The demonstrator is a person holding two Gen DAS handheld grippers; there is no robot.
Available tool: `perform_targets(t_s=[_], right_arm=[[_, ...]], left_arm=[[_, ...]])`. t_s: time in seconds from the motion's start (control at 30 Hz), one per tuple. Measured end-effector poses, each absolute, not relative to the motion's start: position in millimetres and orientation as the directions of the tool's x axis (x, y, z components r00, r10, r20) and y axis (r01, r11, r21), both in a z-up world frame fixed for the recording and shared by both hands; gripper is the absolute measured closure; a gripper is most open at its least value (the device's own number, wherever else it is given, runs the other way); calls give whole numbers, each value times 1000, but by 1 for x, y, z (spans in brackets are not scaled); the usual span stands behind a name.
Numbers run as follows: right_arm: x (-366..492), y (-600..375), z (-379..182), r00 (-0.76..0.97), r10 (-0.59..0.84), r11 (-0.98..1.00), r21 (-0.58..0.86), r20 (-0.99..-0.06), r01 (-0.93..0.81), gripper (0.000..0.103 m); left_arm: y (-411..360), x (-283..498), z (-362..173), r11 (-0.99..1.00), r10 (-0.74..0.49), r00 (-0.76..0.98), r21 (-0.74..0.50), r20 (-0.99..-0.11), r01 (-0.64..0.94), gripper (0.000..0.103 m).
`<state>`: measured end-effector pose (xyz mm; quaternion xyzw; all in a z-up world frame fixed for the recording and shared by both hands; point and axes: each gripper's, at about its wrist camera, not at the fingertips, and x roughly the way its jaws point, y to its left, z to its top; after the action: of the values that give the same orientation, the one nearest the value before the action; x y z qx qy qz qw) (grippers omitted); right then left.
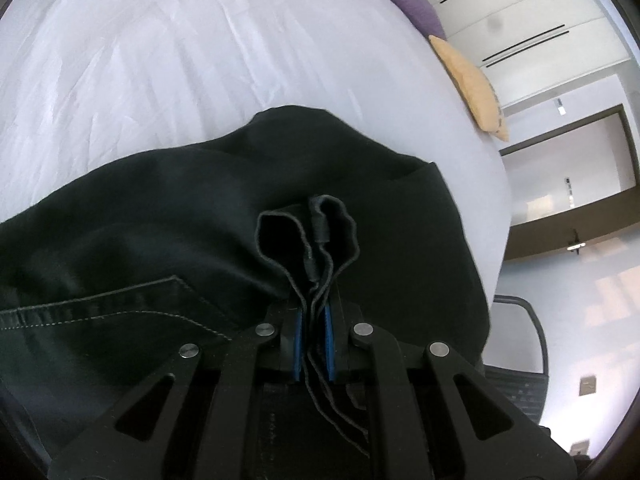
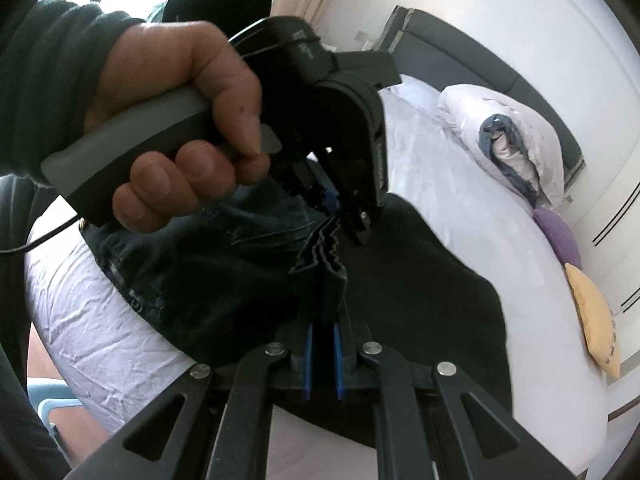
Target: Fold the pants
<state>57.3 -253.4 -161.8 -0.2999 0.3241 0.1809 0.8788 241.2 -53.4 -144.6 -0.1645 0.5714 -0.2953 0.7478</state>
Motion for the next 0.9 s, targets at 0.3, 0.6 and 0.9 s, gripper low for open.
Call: perform_targets(t_s=[0.3,0.6,0.9], right_arm=[[79,-260,-179,651,147,782,-315,-745,-538,88],[95,-329,-123,489,495,793,144,-718,-592,47],[236,-512,-111,406,769,634,672,-493,-384,47]], left_arm=[[-53,234,-158,778,-624,171,-584,-763,232,91],[-16,226,-117,881,-473,340,-438,-813,180,81],[-103,174,-117,794,-590,302,-470,-749,385,81]])
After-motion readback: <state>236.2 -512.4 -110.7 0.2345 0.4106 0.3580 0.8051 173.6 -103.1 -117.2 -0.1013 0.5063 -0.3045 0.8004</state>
